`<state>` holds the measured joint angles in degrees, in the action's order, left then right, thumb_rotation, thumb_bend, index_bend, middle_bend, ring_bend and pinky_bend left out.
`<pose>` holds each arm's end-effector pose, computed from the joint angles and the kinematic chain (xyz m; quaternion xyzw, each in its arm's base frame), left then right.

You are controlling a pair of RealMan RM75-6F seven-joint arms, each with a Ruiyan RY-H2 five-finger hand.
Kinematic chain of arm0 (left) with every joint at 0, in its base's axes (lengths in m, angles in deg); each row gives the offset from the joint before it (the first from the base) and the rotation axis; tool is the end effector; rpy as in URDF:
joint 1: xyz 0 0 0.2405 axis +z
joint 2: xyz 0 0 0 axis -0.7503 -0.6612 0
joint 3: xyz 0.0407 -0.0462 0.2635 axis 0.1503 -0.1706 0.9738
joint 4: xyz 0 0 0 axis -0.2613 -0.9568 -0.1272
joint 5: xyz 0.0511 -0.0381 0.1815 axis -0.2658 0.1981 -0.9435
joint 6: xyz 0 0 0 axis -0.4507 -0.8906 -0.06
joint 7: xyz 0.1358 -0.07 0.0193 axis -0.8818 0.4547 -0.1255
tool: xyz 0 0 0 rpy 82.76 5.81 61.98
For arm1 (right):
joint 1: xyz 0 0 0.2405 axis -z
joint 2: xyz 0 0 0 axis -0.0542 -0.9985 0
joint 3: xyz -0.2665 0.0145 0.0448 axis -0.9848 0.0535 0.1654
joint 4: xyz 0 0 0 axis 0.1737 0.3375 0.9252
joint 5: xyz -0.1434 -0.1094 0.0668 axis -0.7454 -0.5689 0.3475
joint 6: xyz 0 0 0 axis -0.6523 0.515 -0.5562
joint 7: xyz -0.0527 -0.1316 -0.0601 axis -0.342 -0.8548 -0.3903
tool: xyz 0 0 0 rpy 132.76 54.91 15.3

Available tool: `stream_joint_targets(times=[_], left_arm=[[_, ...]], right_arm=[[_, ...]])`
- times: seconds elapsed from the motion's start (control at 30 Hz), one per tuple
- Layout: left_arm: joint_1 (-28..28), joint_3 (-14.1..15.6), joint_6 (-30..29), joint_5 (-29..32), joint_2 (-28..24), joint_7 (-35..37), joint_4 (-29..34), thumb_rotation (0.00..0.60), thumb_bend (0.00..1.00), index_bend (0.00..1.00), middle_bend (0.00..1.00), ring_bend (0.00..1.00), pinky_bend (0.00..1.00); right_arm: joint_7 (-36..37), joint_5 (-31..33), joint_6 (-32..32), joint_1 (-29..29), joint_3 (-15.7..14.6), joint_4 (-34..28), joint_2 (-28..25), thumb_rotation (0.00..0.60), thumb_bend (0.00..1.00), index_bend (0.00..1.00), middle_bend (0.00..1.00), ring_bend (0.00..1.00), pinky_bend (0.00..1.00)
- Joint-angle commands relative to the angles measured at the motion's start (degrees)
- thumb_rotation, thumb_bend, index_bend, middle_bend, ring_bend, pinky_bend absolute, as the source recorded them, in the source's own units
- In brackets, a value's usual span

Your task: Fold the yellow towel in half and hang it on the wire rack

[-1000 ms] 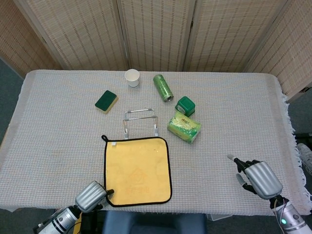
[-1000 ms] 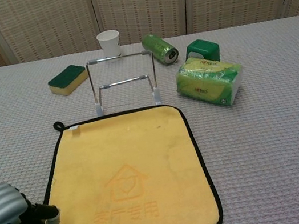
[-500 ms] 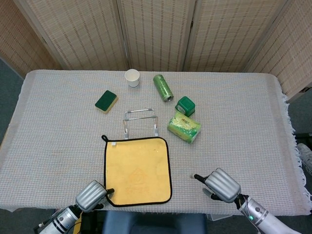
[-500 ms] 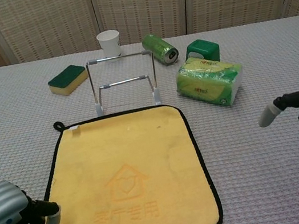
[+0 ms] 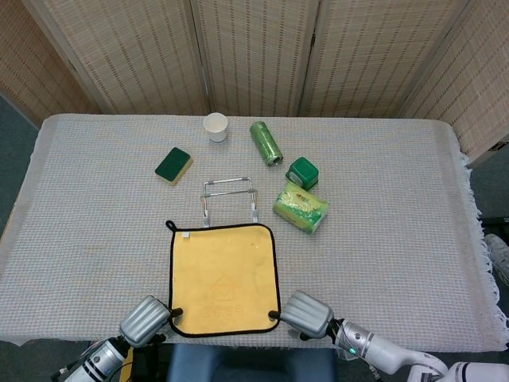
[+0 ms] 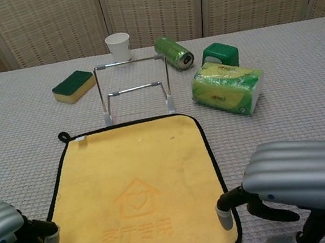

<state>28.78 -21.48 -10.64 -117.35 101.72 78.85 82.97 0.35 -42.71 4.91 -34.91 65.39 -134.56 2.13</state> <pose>-0.2485 0.1835 -0.0140 -0.8091 -0.3259 -0.3907 0.2941 -0.1710 -0.2088 -0.0291 0.8938 -0.2608 0.3201 0.1754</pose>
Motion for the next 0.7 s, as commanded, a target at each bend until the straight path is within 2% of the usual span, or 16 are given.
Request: stream_joint_targets(times=[0.03, 0.7], left_arm=[[0.04, 0.08, -0.04, -0.06, 0.02, 0.1, -0.04, 0.6, 0.49, 0.6, 0.93, 0.87, 0.9], [0.19, 0.08, -0.04, 0.05, 0.09, 0.36, 0.03, 0.6, 0.49, 0.59, 0.93, 0.87, 0.9]], right_arm=[[-0.98, 1.29, 1.03, -0.91, 0.09, 1.27, 1.64, 0.6, 0.33, 0.36, 0.84, 0.98, 1.0], [-2.81, 2.03, -1.38, -3.79, -1.15, 7.25, 7.76, 0.6, 0.36, 0.44, 0.85, 0.98, 1.0]])
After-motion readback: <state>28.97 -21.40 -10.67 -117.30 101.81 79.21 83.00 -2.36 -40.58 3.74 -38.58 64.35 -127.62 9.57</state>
